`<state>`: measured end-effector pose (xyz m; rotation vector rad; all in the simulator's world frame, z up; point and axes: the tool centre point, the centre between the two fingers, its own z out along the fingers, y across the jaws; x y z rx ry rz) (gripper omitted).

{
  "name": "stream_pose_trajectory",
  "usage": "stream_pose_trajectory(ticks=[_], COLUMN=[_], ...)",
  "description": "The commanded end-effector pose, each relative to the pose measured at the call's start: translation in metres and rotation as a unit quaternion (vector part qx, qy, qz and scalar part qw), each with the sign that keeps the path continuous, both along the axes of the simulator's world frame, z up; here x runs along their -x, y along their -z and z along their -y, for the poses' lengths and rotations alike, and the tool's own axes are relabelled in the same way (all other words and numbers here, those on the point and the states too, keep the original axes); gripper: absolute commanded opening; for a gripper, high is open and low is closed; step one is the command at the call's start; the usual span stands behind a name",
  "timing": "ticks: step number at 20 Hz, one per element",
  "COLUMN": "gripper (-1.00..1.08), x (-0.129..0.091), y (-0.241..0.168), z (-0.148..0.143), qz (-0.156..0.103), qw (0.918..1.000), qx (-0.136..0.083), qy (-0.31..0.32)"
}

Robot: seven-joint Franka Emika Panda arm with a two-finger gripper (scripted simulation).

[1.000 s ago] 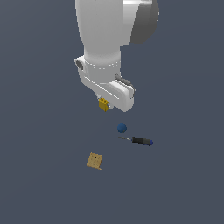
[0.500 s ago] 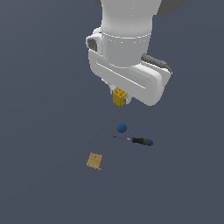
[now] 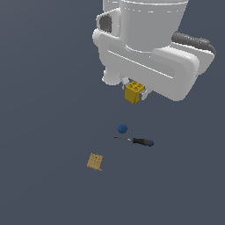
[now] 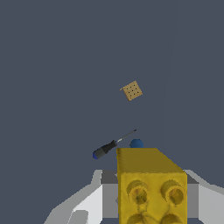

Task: Pick up a designated object from a clutter of objects.

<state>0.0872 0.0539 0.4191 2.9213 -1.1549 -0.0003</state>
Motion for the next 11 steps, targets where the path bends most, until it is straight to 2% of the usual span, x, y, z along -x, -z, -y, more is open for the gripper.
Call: stream_pose_trajectory(ticks=[1,11], gripper=[-1.00,-1.00], x=[-0.0039,-0.0099], y=[-0.0063,-0.0149], z=[-0.0042,-0.0101], qz=[0.000,0.000], qw=[1.0000,1.0000], qx=[0.000,0.000], qy=[0.000,0.000])
